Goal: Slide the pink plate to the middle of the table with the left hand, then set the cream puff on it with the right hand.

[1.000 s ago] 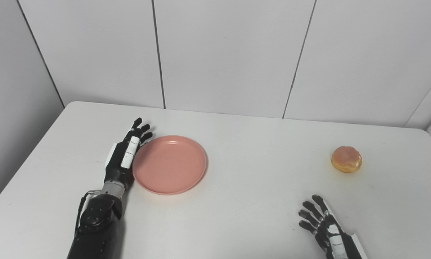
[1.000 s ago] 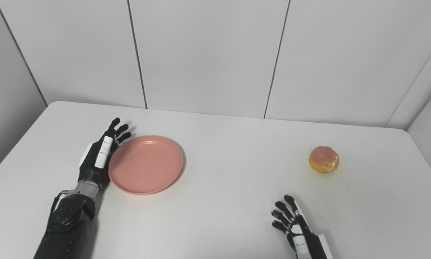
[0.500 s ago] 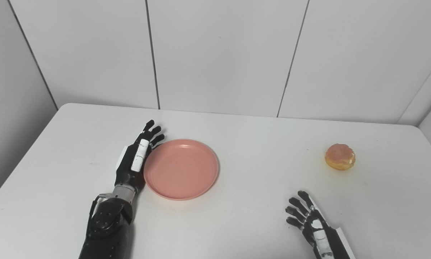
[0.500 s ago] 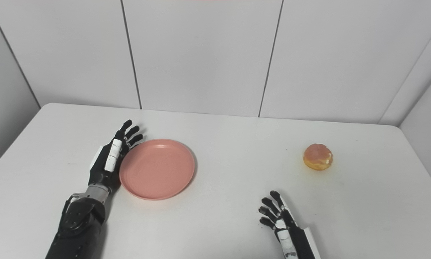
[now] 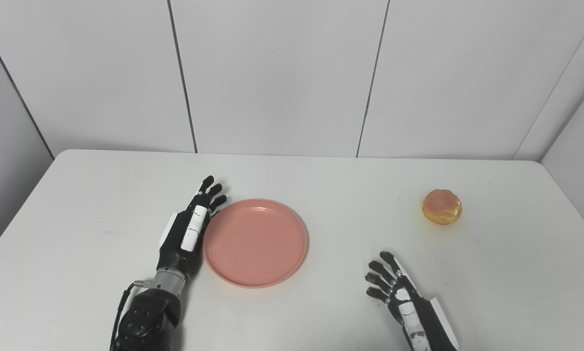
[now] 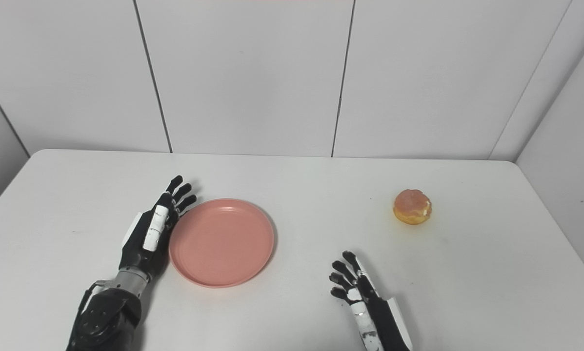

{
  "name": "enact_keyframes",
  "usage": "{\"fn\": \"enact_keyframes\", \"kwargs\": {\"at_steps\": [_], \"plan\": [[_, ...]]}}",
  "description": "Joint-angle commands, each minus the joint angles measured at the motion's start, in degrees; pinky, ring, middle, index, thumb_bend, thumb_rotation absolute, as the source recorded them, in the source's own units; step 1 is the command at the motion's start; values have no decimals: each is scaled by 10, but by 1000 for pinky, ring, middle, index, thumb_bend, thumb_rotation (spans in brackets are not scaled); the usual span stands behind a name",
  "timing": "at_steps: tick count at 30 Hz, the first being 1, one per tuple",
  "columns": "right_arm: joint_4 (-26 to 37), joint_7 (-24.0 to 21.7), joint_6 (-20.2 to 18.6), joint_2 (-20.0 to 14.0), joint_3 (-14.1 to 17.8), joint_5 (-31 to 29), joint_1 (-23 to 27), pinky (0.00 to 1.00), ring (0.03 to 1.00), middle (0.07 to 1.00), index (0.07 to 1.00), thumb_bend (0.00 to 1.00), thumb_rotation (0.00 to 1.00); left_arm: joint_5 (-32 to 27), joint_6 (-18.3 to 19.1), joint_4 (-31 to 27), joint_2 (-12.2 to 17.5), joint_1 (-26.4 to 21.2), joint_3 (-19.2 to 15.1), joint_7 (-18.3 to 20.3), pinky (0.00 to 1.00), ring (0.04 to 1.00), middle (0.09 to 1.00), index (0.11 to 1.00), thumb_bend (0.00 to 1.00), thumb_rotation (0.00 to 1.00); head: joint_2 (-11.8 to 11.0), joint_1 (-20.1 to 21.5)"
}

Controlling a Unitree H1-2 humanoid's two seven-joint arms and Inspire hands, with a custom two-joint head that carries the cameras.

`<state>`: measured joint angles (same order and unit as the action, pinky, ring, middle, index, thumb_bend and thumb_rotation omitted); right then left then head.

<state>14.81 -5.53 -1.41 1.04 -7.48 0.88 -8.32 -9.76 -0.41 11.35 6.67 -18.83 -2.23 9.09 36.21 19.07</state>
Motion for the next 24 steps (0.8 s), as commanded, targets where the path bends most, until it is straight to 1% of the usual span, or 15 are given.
{"fn": "enact_keyframes", "kwargs": {"at_steps": [1,3,7,8,14,17,19,20,22,24], "plan": [[12,5,-3,4,-2,3,6,823,856,884,936,916,1000,-7,7,-31,-10,-9,4,6,905,933,962,953,909,855,0,3],[11,5,-3,7,-3,5,7,820,854,884,935,913,1000,-15,14,-40,-13,-6,5,9,945,947,965,957,916,837,0,14],[9,5,-4,10,-4,7,8,820,858,885,933,917,1000,-13,11,-44,-14,0,7,12,965,950,963,960,915,831,0,18],[8,5,-4,11,-4,9,9,821,859,885,934,919,1000,-11,11,-46,-14,1,8,12,972,950,963,956,917,833,0,25],[4,5,-1,12,-6,13,12,817,859,887,938,909,1000,-6,14,-49,-15,5,7,7,960,947,958,953,922,829,-2,36],[-5,6,15,8,-6,18,15,808,863,896,946,889,985,-7,8,-35,-13,3,4,7,964,953,957,954,923,837,-6,40],[-10,17,31,7,-5,43,16,789,850,891,942,850,964,-6,2,-26,-12,2,3,8,965,953,965,954,919,843,-9,40],[-10,25,38,7,-3,57,16,789,850,891,942,850,964,-5,-1,-22,-13,2,2,7,965,953,965,954,919,843,-10,39],[4,42,40,11,2,80,14,788,853,881,922,836,976,-8,-5,-15,-13,0,0,7,948,948,962,954,914,848,-11,37],[30,55,35,13,10,96,15,786,856,868,901,818,996,-9,-6,-13,-15,-1,-2,6,934,945,956,953,904,853,-13,37]]}}
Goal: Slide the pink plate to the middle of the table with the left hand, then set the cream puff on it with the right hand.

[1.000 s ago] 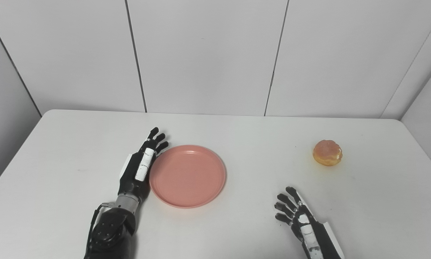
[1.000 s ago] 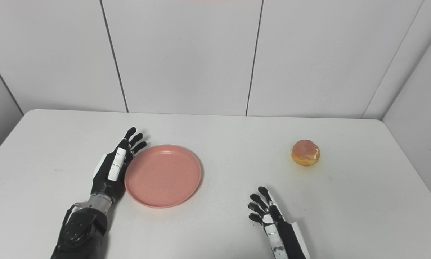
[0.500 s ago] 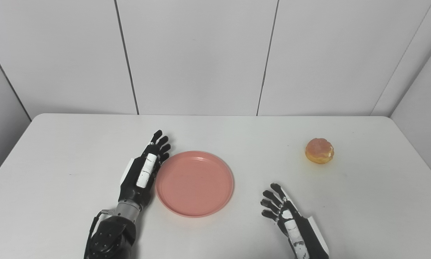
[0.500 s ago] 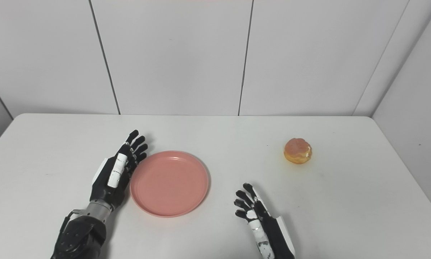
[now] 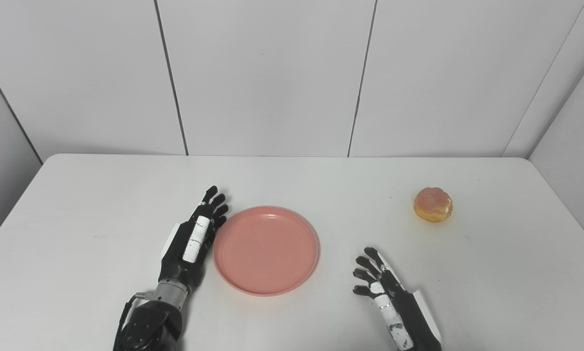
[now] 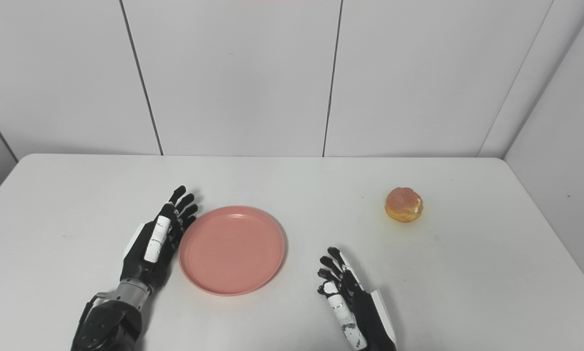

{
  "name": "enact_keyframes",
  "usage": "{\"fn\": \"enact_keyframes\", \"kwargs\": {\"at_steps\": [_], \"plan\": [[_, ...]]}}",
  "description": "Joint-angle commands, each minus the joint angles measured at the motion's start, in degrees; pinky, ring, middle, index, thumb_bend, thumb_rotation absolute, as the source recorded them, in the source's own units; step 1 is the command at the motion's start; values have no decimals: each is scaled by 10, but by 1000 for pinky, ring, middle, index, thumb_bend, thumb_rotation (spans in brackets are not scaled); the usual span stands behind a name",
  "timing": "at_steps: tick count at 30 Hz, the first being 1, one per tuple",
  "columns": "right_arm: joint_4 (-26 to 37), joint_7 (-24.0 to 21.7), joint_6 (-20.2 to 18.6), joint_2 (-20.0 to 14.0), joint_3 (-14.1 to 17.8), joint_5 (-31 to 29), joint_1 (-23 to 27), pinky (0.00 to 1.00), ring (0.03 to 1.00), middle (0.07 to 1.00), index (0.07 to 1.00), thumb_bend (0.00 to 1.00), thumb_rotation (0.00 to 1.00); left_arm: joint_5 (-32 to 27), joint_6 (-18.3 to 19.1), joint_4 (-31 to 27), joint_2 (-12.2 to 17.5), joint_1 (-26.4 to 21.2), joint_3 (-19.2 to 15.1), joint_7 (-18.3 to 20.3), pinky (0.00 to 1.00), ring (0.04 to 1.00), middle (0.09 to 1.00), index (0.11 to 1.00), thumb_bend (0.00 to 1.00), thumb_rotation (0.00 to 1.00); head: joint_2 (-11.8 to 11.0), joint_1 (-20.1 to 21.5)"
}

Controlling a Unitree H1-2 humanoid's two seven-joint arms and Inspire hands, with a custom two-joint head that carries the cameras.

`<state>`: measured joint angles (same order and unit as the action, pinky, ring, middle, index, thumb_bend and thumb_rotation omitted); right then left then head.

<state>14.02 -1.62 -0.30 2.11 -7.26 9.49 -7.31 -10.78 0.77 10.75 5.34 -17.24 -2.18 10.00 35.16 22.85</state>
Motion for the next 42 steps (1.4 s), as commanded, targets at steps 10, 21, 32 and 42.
{"fn": "enact_keyframes", "kwargs": {"at_steps": [10,21,32,42], "plan": [[162,11,-53,-41,53,93,77,726,821,853,910,800,1000,2,-18,1,-4,-20,-9,-8,940,941,956,955,893,867,-13,3],[176,-30,-95,-137,74,193,196,712,793,838,881,812,949,-6,-18,7,-1,-17,-5,10,968,948,954,959,917,828,-21,20],[126,-105,-135,-232,69,323,278,595,734,817,862,880,621,-6,-19,10,-2,-14,-5,10,942,930,936,964,923,836,-23,19],[16,-181,-148,-298,59,318,345,663,808,867,865,998,395,-2,-22,10,-5,-12,-2,7,944,936,960,985,918,841,-25,12]]}}
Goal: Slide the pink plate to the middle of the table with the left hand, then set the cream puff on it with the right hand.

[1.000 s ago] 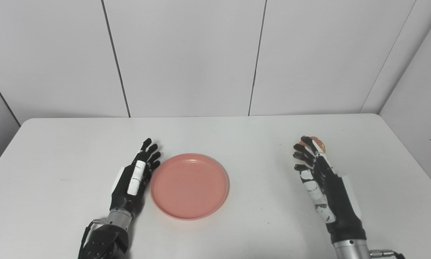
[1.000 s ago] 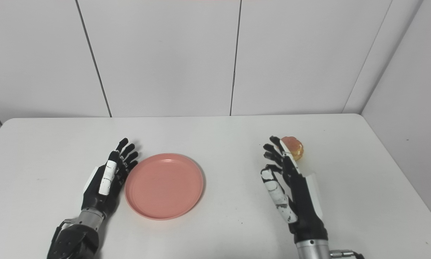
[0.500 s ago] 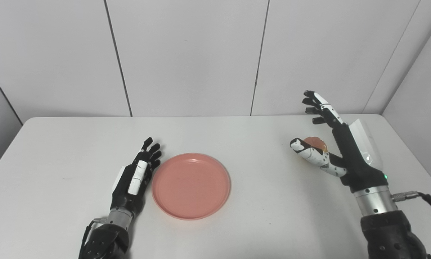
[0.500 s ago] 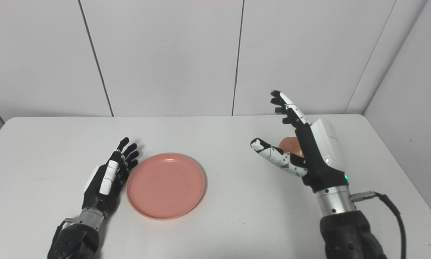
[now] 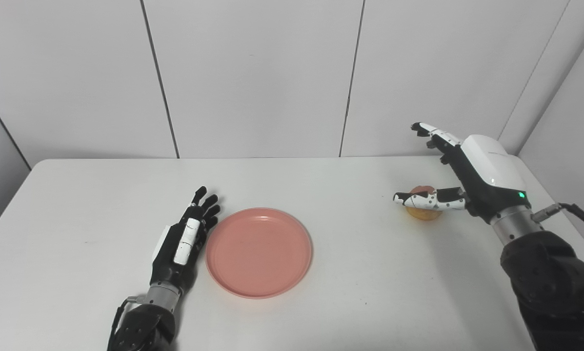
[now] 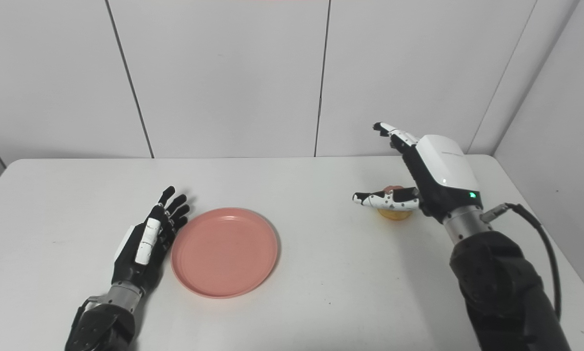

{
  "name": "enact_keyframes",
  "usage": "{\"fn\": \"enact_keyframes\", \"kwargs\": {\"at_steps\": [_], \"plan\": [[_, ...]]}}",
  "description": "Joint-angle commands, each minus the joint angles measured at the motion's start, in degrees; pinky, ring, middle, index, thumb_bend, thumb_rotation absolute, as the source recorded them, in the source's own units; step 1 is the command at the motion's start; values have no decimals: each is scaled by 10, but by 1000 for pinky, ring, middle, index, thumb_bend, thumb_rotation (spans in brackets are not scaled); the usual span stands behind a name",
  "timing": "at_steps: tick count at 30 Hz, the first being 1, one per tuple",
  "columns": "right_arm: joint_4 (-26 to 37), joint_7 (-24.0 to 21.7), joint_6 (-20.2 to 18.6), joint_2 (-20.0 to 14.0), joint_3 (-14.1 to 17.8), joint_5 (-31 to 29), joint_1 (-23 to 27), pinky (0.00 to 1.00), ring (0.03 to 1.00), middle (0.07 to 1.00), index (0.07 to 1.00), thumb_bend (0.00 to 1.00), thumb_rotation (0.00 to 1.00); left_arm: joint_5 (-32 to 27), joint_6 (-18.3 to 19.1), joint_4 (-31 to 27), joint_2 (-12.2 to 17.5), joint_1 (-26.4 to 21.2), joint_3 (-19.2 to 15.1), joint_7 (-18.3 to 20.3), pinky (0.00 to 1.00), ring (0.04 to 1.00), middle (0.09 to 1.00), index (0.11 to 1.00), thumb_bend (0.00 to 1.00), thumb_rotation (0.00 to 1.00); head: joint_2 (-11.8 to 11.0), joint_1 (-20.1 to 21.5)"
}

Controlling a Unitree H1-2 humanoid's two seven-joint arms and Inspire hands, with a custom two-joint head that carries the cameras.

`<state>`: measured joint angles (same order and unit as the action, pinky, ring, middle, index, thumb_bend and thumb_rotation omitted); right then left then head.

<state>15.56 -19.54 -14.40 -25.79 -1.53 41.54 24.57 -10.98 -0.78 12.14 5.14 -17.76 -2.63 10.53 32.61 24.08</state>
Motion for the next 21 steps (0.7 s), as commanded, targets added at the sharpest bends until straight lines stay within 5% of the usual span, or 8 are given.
{"fn": "enact_keyframes", "kwargs": {"at_steps": [1,9,21], "plan": [[-15,-7,-6,-25,-2,0,33,677,815,870,862,1000,372,0,-7,-4,-4,-6,3,2,944,936,964,989,921,840,1,-2],[-127,-4,21,-66,-45,16,85,713,847,873,842,1000,389,0,2,-17,-6,-2,5,-2,955,938,963,992,914,843,0,-6],[-245,-28,3,-77,-94,11,151,743,868,891,847,1000,393,-1,4,-22,-7,2,8,-3,946,930,960,997,909,829,3,-12]]}}
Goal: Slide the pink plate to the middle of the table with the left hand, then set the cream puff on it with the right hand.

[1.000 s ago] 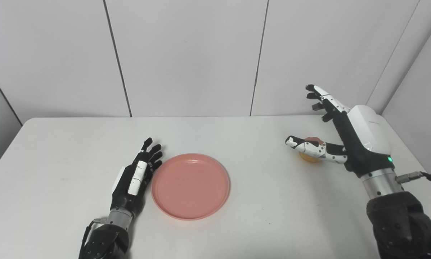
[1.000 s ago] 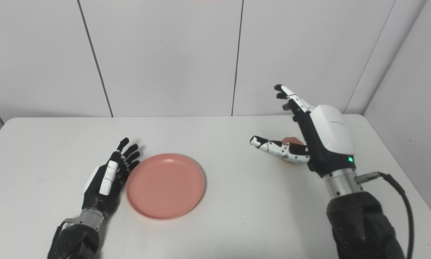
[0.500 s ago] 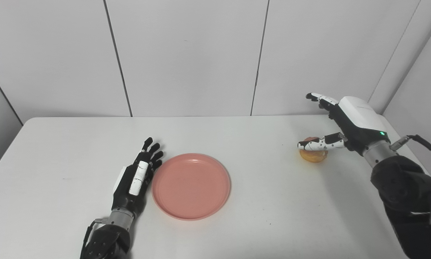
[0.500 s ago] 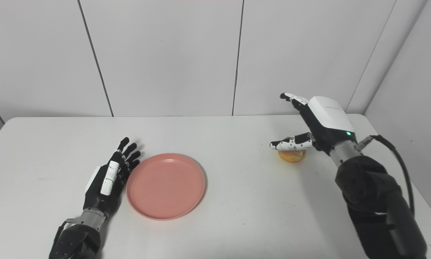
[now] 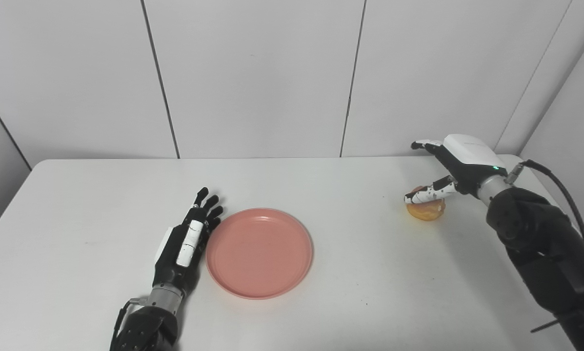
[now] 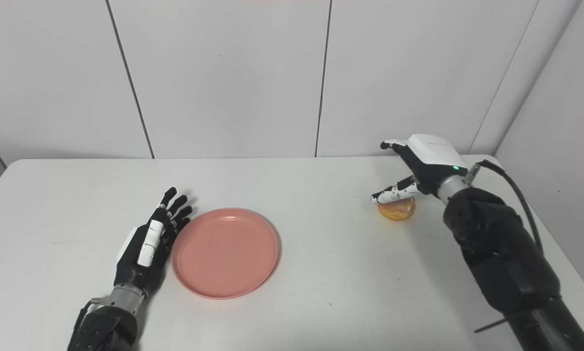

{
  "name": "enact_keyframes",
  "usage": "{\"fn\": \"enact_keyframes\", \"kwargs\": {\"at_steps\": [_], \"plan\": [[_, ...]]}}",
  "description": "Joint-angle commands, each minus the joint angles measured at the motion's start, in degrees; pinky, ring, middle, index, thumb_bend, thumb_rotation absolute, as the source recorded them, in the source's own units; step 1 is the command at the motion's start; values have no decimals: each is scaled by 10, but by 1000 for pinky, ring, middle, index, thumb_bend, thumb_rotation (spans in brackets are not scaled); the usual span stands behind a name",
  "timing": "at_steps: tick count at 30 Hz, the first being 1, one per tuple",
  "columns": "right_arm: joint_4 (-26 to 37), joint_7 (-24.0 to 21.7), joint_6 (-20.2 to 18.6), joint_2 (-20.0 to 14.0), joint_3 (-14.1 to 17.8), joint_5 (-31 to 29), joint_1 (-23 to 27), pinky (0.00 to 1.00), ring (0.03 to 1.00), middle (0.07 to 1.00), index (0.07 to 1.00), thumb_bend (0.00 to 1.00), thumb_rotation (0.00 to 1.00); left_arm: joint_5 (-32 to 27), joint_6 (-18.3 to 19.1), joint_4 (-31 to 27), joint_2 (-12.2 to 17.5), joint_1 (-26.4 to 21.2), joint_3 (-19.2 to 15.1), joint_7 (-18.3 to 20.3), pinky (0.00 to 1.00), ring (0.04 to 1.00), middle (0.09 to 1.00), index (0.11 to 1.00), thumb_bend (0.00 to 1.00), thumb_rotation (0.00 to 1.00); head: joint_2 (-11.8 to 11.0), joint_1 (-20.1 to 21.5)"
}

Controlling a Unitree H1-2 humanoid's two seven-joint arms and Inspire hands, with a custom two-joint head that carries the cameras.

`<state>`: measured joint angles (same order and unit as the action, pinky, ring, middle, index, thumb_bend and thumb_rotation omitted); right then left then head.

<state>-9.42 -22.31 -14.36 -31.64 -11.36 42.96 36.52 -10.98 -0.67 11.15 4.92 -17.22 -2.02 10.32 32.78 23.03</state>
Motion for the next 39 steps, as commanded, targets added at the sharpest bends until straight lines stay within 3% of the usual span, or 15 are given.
{"fn": "enact_keyframes", "kwargs": {"at_steps": [1,7,19,35,39], "plan": [[0,-2,1,-19,2,-4,34,745,868,891,848,1000,392,-1,3,-12,-5,-3,2,-1,946,930,960,997,910,829,1,-1],[-34,-5,-2,-15,-7,-14,45,768,859,888,835,1000,360,3,3,-13,-5,-3,3,-4,917,924,961,999,909,840,1,-3],[-39,-35,-20,-25,-22,-10,38,798,896,909,848,1000,369,-1,3,-13,-2,-2,3,0,930,921,963,1000,910,835,5,-4],[-89,-8,-6,-27,-30,-11,42,801,871,881,835,1000,356,4,11,-24,-3,3,9,-2,911,919,963,1000,886,842,11,-11],[-107,4,-3,-26,-33,-13,44,758,849,862,824,1000,335,5,15,-27,-1,5,10,-1,910,920,971,1000,890,851,14,-13]]}}
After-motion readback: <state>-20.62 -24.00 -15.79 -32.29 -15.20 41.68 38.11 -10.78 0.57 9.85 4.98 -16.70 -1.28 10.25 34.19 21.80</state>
